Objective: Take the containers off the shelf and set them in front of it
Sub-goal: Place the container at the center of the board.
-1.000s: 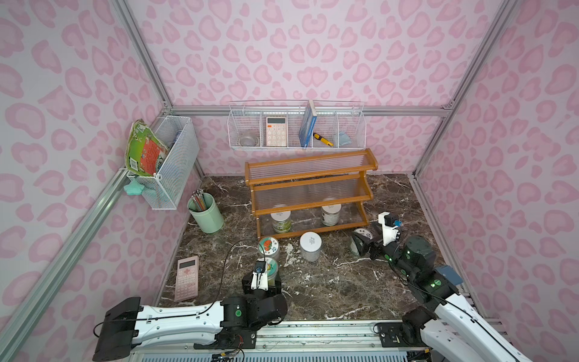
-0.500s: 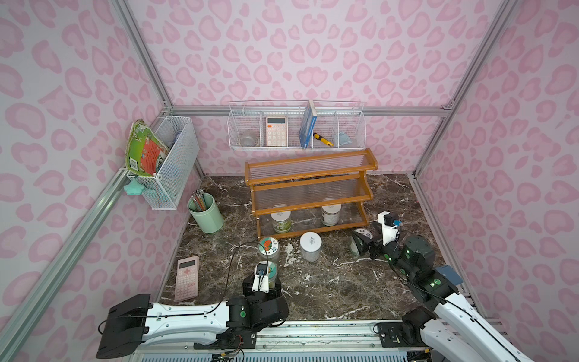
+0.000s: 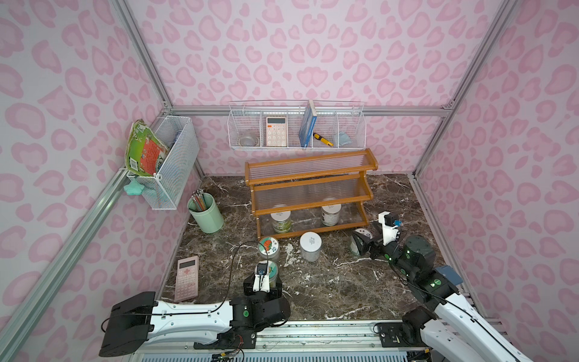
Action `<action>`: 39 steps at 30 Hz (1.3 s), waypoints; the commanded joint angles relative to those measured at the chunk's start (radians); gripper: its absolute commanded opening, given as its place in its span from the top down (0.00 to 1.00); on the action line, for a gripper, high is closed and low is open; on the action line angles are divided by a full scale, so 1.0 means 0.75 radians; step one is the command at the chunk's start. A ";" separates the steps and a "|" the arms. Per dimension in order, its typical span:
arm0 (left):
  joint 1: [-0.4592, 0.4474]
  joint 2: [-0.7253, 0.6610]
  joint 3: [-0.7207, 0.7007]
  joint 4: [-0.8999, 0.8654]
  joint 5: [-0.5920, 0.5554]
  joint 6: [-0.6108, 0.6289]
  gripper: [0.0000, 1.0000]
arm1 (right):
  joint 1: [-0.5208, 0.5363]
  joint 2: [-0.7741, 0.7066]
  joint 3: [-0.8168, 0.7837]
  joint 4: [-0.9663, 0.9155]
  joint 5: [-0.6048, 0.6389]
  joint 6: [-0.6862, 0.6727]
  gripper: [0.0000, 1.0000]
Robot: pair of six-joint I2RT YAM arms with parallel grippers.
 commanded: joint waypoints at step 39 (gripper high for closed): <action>-0.175 0.045 0.625 -0.830 -0.271 -0.212 0.01 | -0.068 0.007 -0.002 0.030 -0.101 0.045 0.01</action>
